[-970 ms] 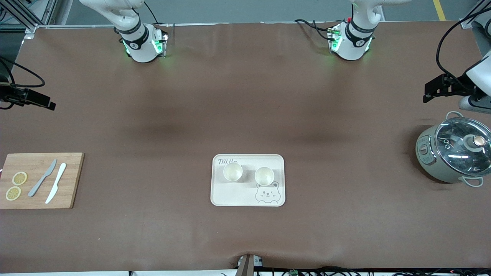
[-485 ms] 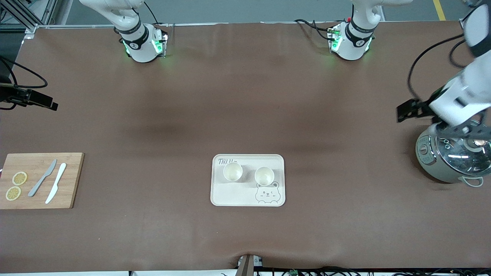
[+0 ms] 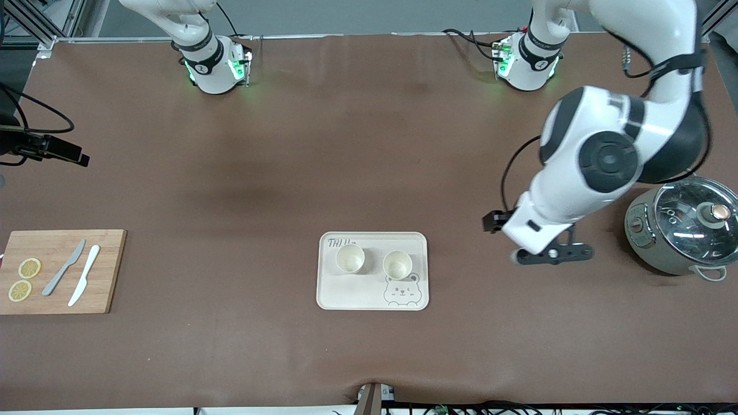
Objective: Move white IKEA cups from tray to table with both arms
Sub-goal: 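Reach the left gripper toward the cup on the tray while the right gripper approaches, then lower the left gripper around one cup while the right gripper reaches the other, then close both grippers on the two white paper cups, then carry the cup with the left gripper toward the steel pot and lower it, then carry the cup with the right gripper toward the cutting board while the left gripper releases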
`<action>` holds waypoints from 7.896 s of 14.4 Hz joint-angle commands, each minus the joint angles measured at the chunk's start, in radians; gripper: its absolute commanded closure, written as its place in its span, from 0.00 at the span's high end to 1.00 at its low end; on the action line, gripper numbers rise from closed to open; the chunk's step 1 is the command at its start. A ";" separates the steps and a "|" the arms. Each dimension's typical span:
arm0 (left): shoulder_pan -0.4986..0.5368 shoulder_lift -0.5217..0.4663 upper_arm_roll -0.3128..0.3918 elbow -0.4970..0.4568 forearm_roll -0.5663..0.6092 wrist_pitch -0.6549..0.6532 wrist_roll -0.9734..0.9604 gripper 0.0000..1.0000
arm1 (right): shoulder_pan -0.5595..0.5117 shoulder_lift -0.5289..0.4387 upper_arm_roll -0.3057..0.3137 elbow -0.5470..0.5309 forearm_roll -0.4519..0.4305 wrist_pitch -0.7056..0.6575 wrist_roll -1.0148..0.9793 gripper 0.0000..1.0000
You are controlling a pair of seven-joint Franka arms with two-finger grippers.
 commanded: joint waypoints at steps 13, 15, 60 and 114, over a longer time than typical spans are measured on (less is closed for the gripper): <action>-0.116 0.068 -0.002 -0.365 -0.001 0.680 -0.093 1.00 | 0.249 0.195 0.000 0.043 0.061 0.262 0.282 1.00; -0.136 0.080 -0.002 -0.393 -0.001 0.711 -0.112 1.00 | 0.287 0.247 -0.001 0.051 0.107 0.343 0.354 1.00; -0.176 0.278 0.027 -0.172 0.014 0.699 -0.304 0.00 | 0.680 0.734 -0.004 0.102 0.133 0.994 0.845 1.00; 0.287 -0.314 0.018 -1.243 -0.279 1.098 0.790 0.00 | 0.679 0.771 -0.009 0.108 0.098 1.036 0.832 0.00</action>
